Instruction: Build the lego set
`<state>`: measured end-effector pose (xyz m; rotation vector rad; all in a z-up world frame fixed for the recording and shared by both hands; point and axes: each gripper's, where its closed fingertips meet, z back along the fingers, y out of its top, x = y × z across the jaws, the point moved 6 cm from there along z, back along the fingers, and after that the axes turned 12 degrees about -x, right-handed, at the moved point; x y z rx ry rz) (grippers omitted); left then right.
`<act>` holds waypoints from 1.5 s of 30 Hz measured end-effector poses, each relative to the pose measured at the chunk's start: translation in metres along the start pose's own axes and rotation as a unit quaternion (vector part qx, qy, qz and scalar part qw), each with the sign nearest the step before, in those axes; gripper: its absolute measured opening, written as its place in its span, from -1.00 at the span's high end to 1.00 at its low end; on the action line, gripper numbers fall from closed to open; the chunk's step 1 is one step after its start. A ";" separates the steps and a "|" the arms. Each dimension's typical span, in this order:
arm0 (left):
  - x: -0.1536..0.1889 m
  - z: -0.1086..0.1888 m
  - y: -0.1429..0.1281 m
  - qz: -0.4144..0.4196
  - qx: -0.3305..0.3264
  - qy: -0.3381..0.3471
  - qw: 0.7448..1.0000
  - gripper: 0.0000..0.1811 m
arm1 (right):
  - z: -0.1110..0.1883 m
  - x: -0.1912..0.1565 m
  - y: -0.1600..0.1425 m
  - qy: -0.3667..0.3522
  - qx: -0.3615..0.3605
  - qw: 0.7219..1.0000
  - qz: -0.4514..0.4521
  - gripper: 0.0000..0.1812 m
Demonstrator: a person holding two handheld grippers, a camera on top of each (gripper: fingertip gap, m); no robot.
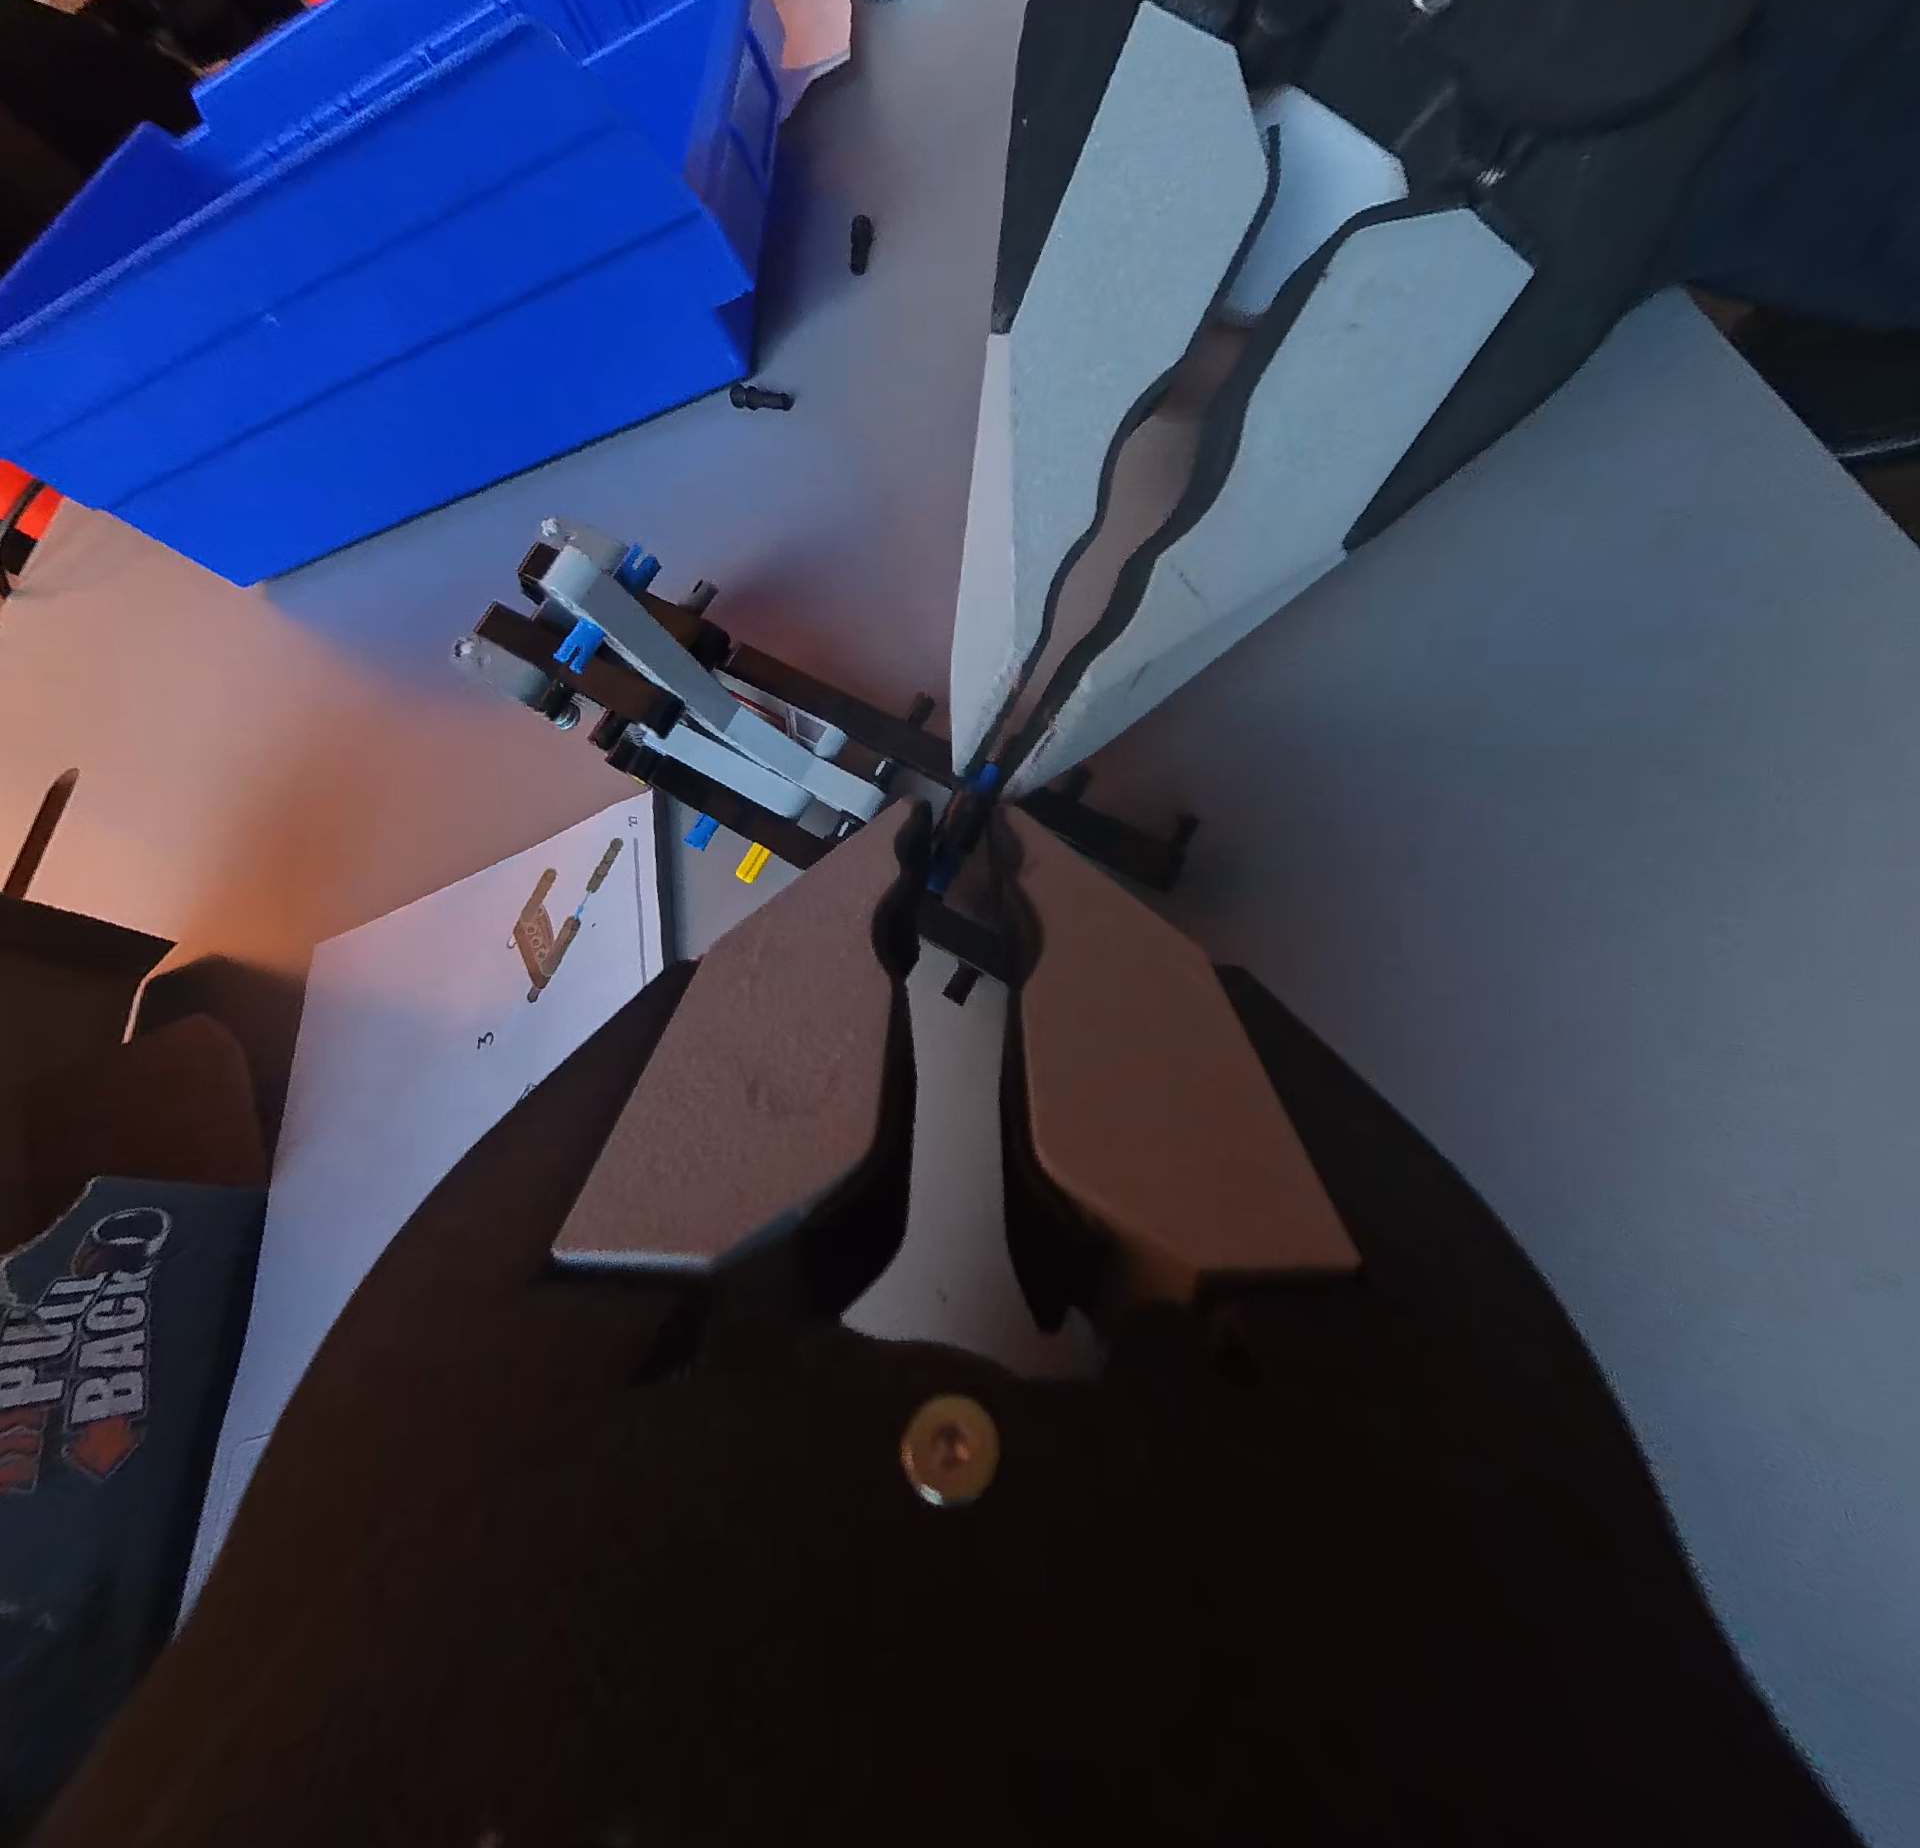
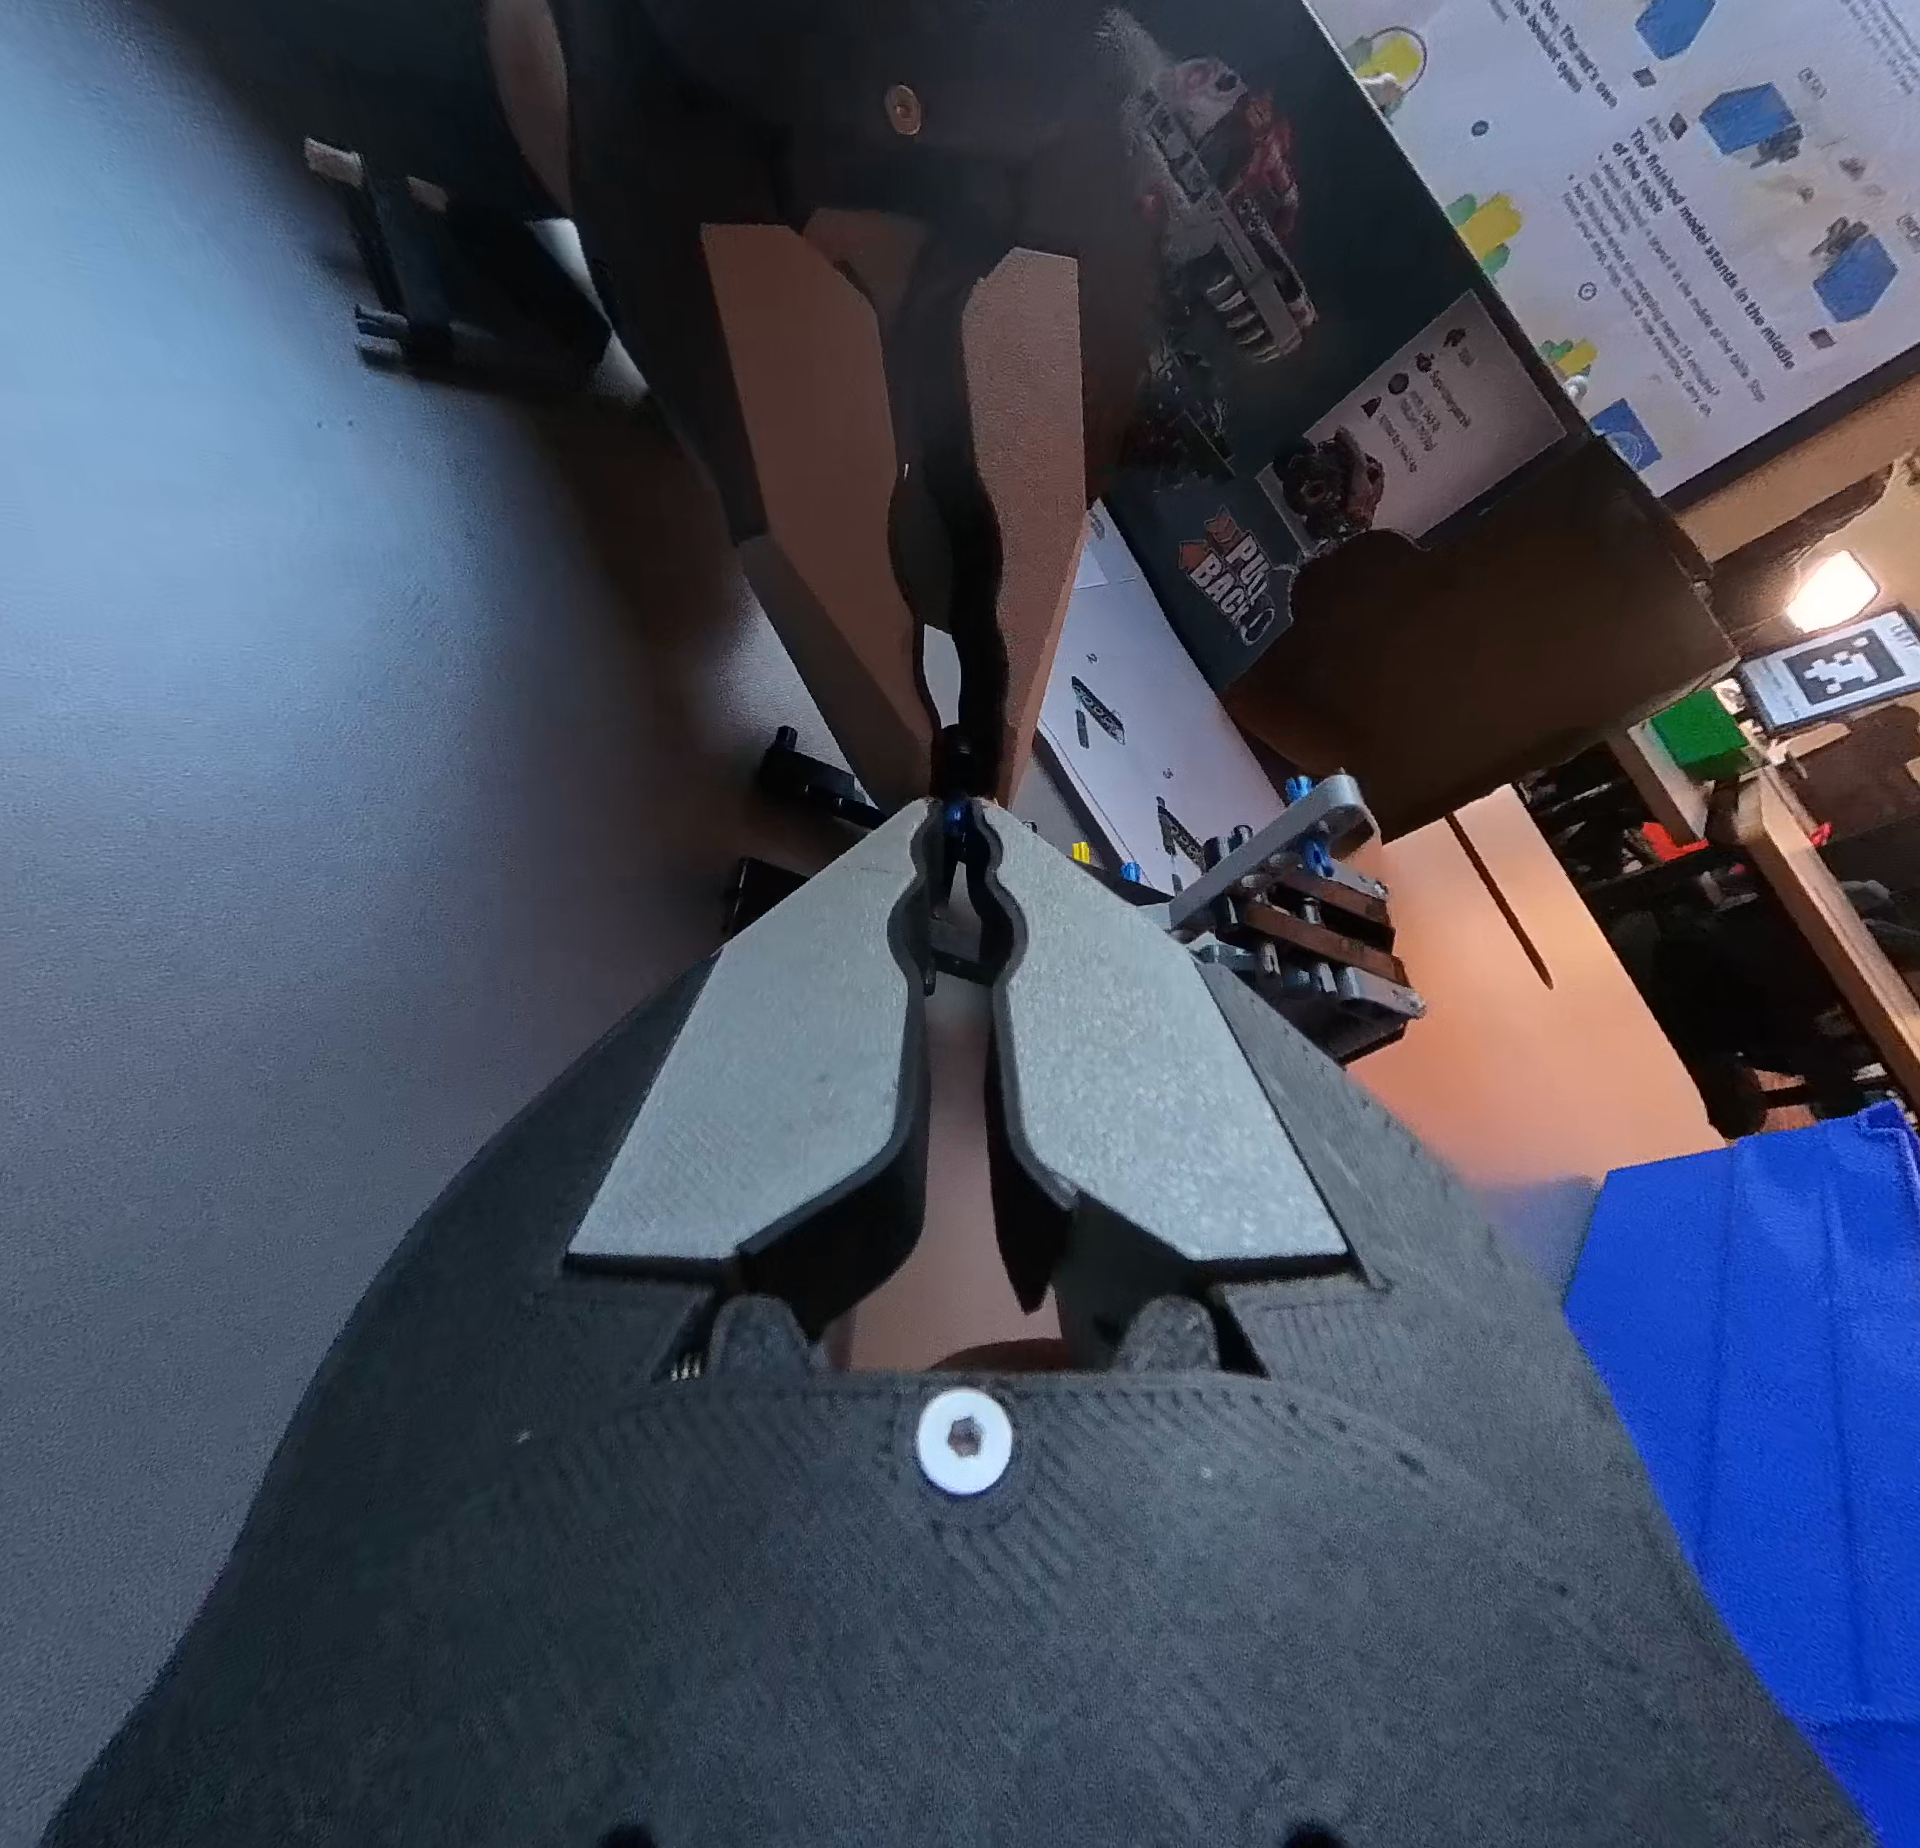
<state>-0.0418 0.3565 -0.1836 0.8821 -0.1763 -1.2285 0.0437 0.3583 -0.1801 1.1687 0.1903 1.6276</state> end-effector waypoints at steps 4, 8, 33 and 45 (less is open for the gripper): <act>0.003 -0.001 0.000 -0.016 -0.001 0.010 1.000 0.92 | 0.002 -0.002 -0.001 0.001 -0.005 1.000 0.000 0.99; 0.002 -0.001 0.000 -0.013 0.000 0.006 1.000 0.92 | 0.002 -0.001 -0.002 0.001 -0.008 1.000 -0.002 0.99; 0.010 -0.003 0.003 -0.042 -0.006 0.040 0.998 0.93 | 0.006 -0.006 -0.004 -0.018 -0.006 1.000 0.019 0.99; 0.009 -0.004 0.003 -0.039 -0.011 0.037 0.999 0.92 | 0.003 -0.009 -0.003 -0.044 -0.013 0.998 0.048 0.99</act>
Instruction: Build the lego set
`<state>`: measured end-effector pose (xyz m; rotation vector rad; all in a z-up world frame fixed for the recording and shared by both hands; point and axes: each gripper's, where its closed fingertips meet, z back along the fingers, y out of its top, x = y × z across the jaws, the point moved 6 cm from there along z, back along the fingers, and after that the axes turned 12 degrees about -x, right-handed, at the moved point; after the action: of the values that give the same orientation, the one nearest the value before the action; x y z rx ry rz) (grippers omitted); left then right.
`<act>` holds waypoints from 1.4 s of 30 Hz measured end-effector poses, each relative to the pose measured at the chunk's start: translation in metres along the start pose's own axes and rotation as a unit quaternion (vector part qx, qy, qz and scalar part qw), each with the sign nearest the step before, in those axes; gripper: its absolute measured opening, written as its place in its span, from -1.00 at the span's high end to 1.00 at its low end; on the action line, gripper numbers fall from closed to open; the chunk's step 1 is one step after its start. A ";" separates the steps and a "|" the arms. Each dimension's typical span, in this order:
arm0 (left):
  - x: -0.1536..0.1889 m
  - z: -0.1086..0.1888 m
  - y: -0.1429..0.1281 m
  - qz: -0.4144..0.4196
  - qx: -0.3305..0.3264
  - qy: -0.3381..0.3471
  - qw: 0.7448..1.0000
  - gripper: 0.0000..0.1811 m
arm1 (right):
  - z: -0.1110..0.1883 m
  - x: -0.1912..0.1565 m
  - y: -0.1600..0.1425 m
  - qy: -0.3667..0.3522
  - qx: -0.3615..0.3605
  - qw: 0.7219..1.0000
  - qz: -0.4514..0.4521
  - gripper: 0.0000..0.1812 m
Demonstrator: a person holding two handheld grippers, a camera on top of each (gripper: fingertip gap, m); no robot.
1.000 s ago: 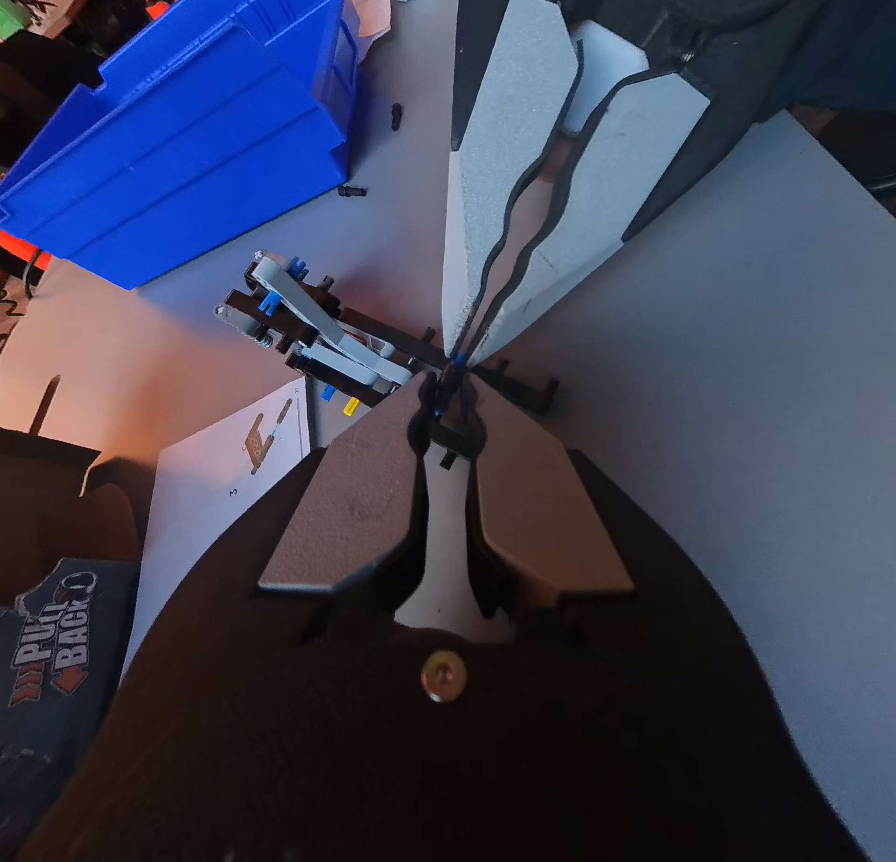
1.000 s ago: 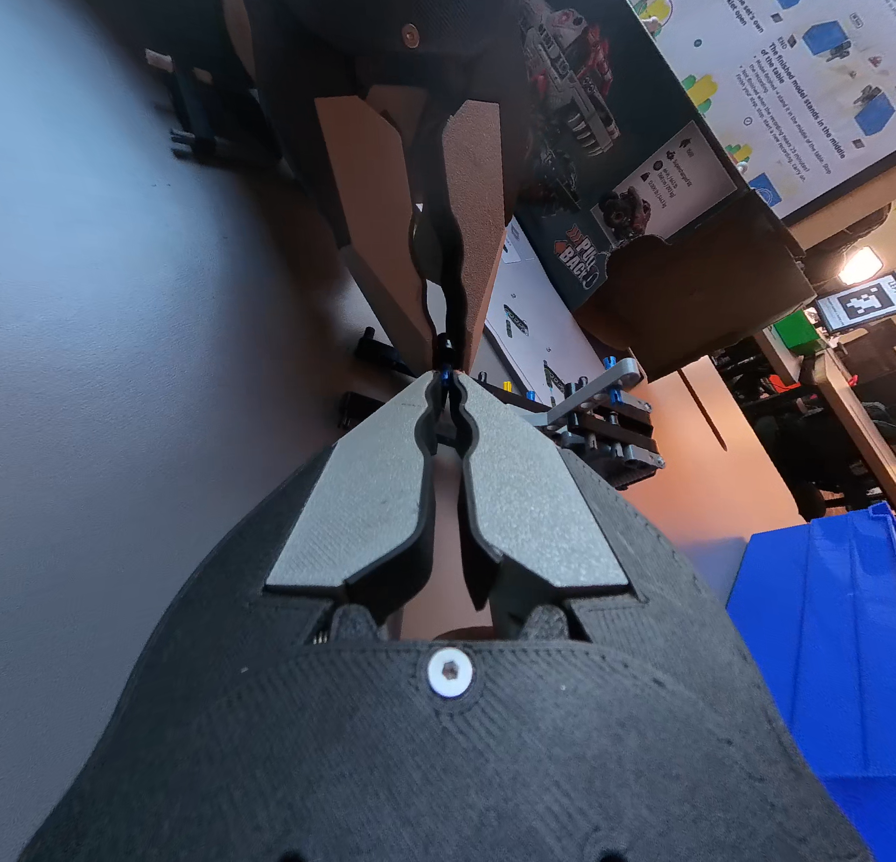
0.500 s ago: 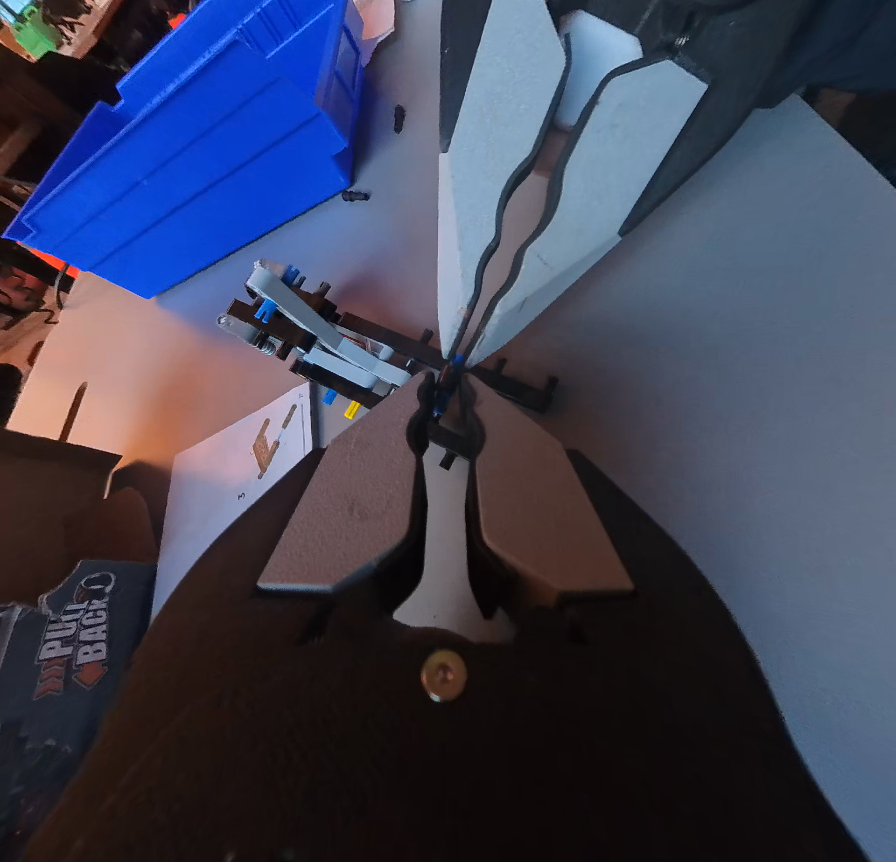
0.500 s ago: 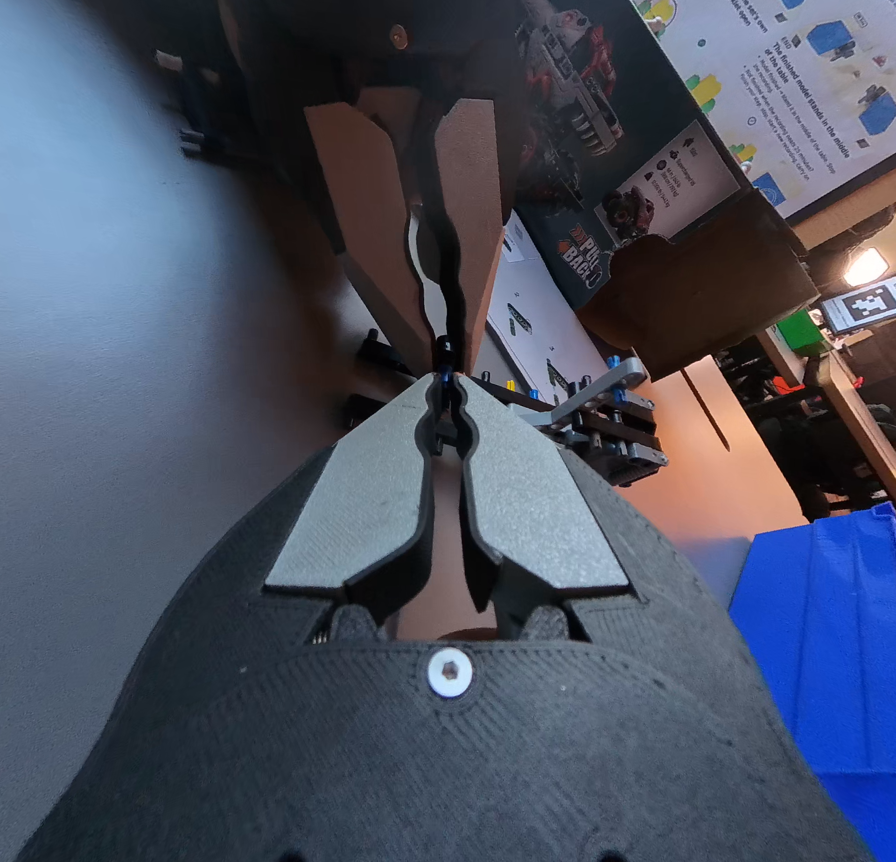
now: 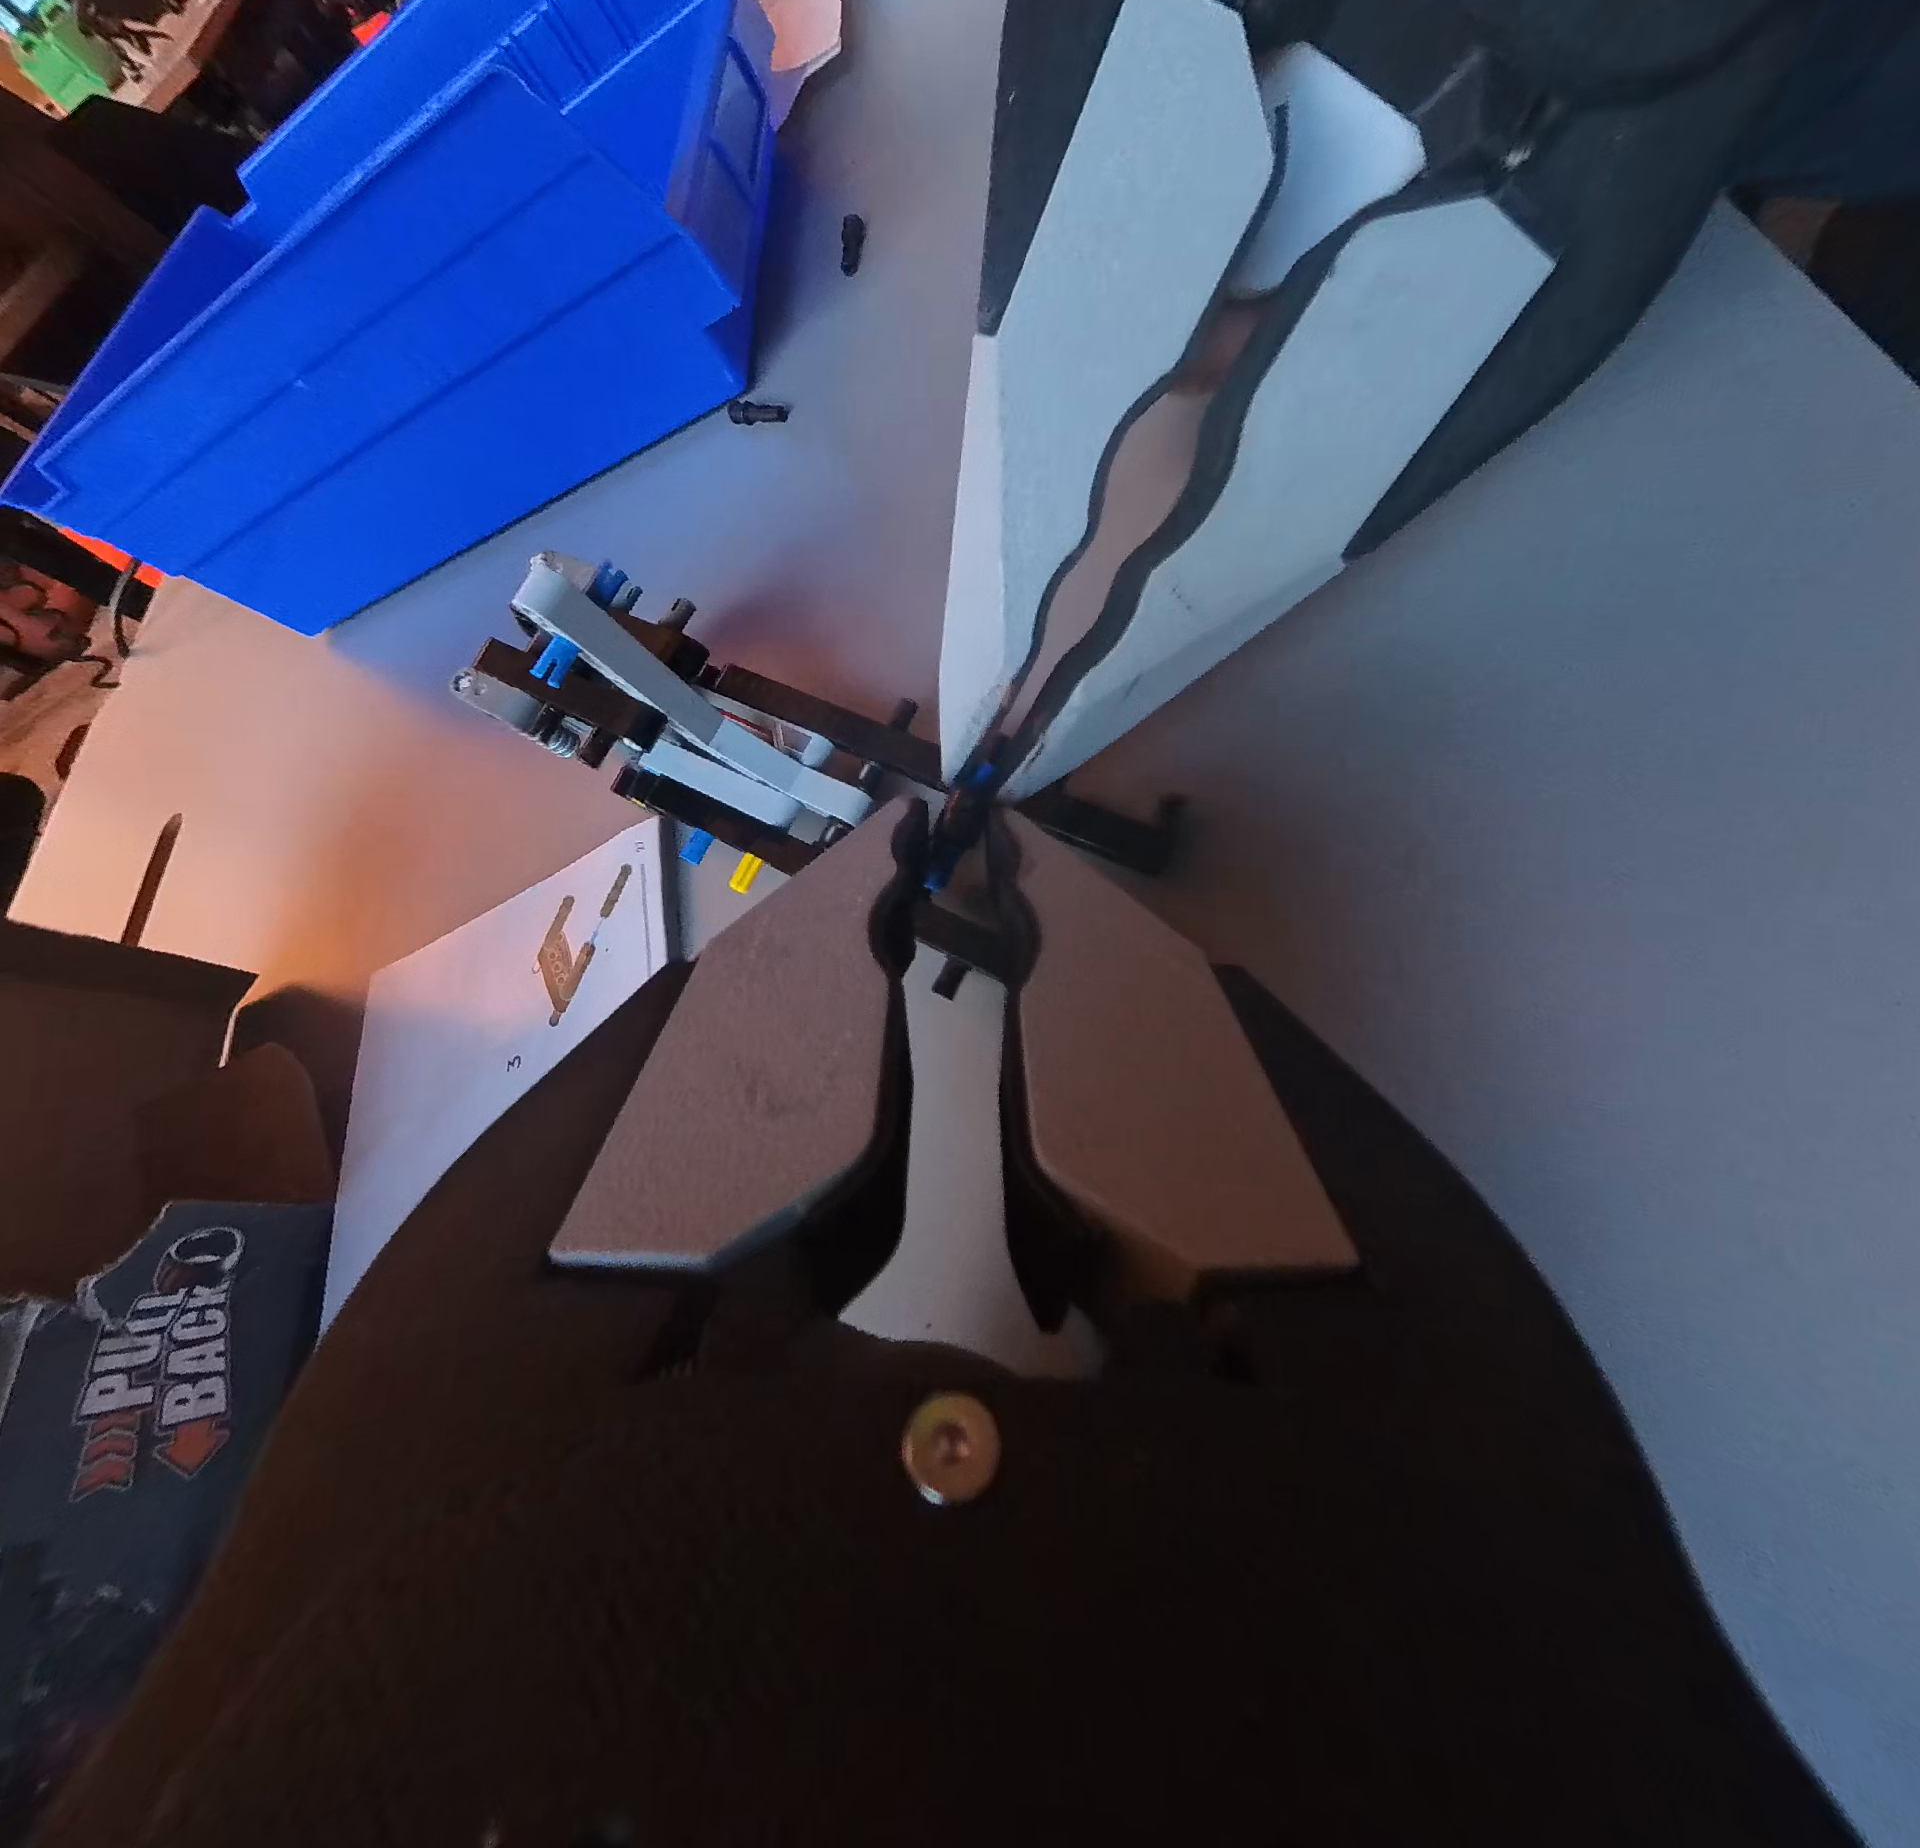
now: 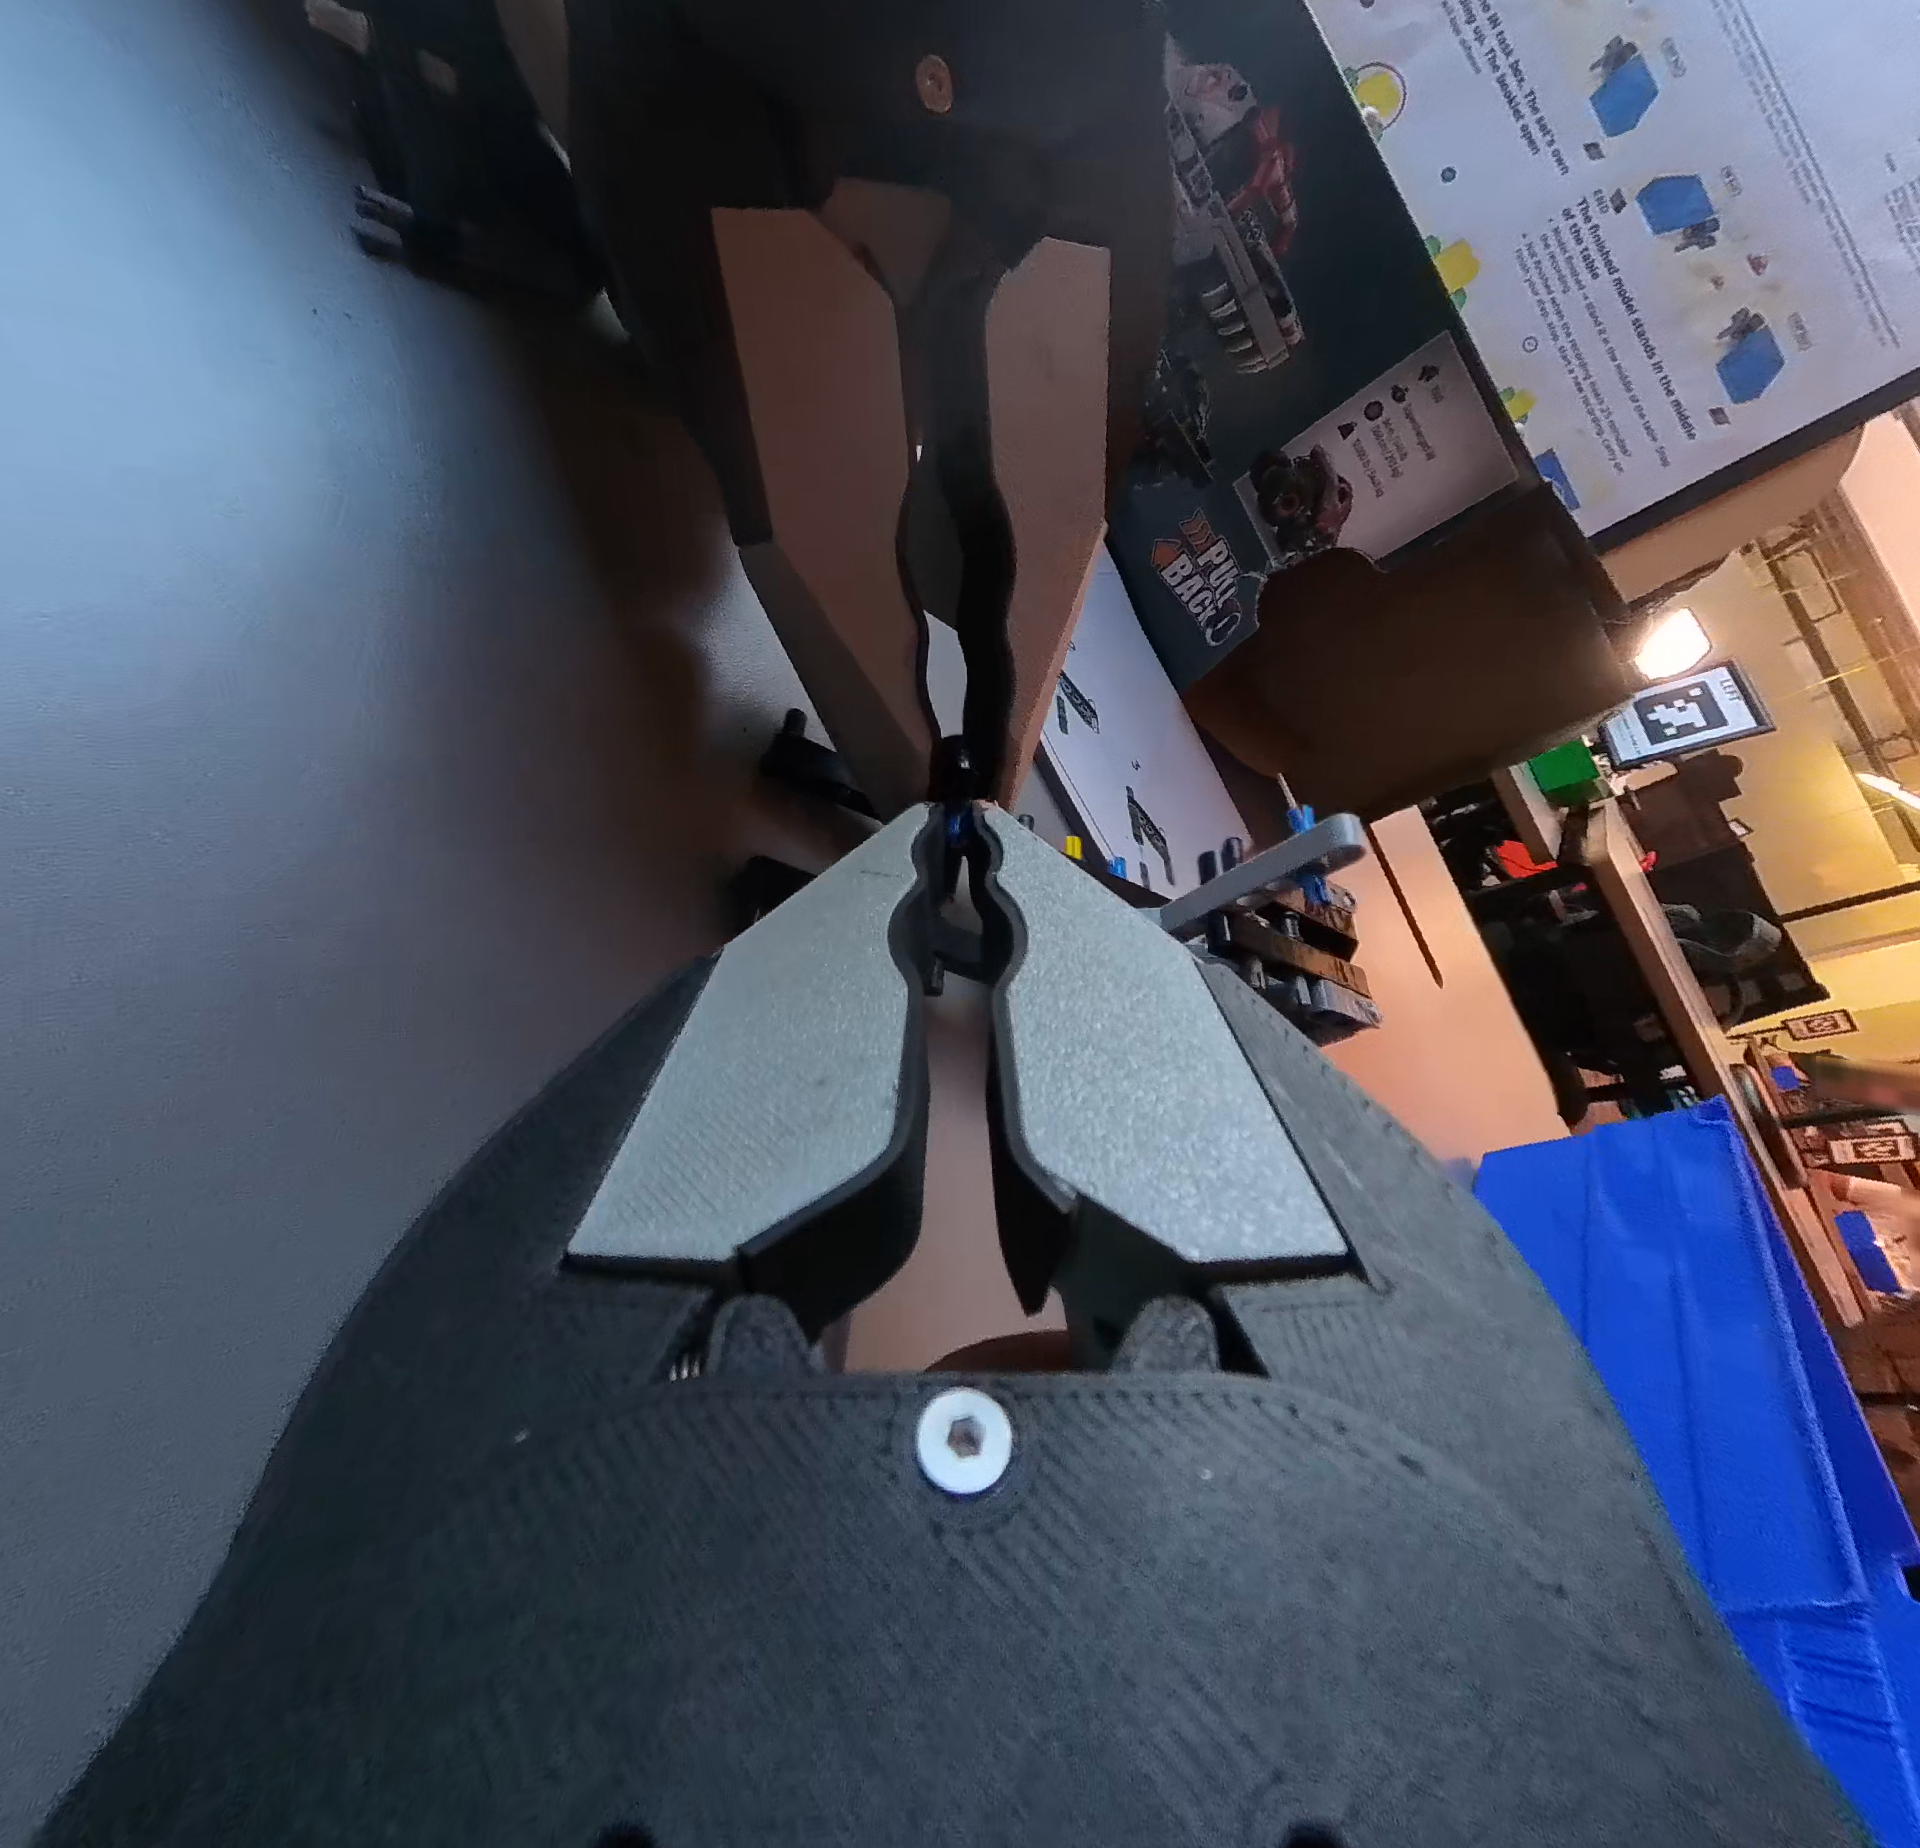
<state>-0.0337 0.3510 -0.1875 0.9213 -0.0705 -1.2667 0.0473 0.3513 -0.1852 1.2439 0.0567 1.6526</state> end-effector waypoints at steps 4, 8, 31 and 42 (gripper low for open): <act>-0.001 -0.002 -0.001 -0.001 -0.010 0.013 1.000 0.91 | -0.003 -0.001 -0.001 -0.019 -0.007 1.000 0.019 0.99; -0.001 -0.003 -0.001 -0.004 -0.012 0.023 1.000 0.90 | -0.003 0.001 -0.001 -0.008 -0.010 1.000 0.005 1.00; -0.005 -0.005 0.002 0.023 -0.011 0.022 0.999 0.93 | -0.001 0.004 -0.005 -0.032 -0.044 0.998 -0.020 0.99; -0.010 -0.004 -0.003 0.040 -0.024 0.038 0.998 0.94 | 0.002 0.007 -0.030 -0.081 -0.143 0.986 0.016 1.00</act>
<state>-0.0375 0.3612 -0.1874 0.9159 -0.0173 -1.1544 0.0691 0.3699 -0.1964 1.1577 -0.2928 1.5184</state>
